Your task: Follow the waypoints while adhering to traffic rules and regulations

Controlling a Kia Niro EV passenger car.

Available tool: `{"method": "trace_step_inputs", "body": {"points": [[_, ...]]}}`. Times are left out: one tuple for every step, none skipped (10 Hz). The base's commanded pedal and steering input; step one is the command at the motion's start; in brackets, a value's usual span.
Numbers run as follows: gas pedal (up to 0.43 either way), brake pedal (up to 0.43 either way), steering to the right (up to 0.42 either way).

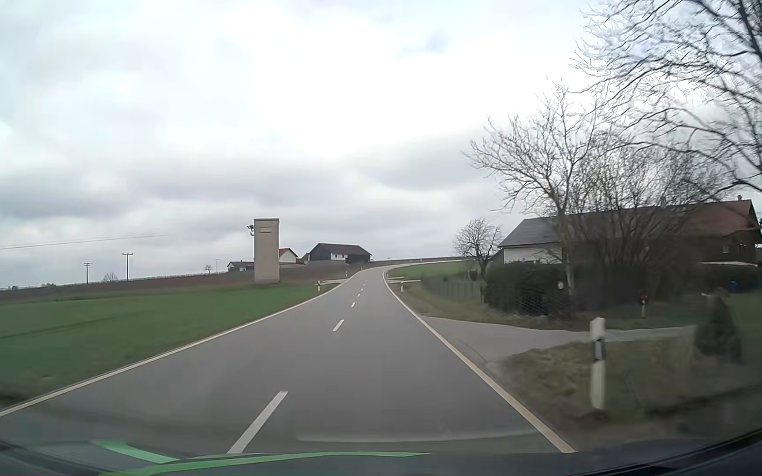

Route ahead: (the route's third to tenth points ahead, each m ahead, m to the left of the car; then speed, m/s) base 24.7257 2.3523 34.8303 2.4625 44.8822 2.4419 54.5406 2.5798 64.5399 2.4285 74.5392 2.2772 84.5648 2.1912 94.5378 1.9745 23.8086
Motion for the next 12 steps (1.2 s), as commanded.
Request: {"method": "trace_step_inputs", "body": {"points": [[0.299, 0.000, -0.002], [0.299, 0.000, -0.002], [0.299, 0.000, -0.002], [0.299, 0.000, -0.003], [0.299, 0.000, -0.003], [0.299, 0.000, -0.003], [0.299, 0.000, -0.003], [0.299, 0.000, -0.003], [0.299, 0.000, -0.004], [0.299, 0.000, -0.003], [0.299, 0.000, -0.003], [0.299, 0.000, -0.003]]}}
